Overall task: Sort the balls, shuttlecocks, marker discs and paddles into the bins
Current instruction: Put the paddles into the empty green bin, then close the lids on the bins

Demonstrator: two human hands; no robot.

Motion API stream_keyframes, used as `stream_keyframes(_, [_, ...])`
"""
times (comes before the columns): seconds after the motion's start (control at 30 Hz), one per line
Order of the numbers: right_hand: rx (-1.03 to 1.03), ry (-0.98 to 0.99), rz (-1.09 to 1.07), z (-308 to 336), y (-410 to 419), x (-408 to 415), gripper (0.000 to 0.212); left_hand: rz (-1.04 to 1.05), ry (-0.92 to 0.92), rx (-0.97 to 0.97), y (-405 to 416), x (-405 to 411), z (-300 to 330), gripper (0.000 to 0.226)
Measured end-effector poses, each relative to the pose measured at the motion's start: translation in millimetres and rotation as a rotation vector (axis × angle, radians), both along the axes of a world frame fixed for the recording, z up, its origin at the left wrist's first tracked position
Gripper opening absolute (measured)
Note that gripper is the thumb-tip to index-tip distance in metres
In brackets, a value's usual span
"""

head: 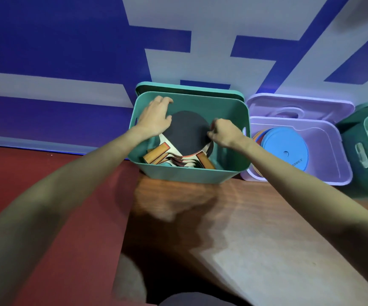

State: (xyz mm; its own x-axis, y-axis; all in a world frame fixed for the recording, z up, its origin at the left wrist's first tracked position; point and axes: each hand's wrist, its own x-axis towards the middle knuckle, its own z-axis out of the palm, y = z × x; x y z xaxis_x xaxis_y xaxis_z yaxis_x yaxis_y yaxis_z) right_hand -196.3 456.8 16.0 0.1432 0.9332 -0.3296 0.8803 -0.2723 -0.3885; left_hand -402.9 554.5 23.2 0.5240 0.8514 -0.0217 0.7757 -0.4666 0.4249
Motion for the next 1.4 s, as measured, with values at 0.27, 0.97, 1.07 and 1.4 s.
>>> stream_keyframes(0.27, [0.426, -0.195, 0.136, 36, 42, 29, 0.032, -0.071, -0.019, 0.343, 38, 4, 40, 0.037])
stream_keyframes(0.97, [0.432, -0.488, 0.110, 56, 60, 37, 0.011, 0.012, 0.079, 0.483, 49, 12, 44, 0.010])
stream_keyframes(1.07, [0.590, -0.452, 0.053, 74, 53, 38, 0.011, 0.057, -0.053, 0.546, 40, 8, 71, 0.012])
stream_keyframes(1.4, [1.085, -0.457, 0.039, 130, -1, 27, 0.009, 0.110, -0.282, 0.717, -20, -14, 131, 0.011])
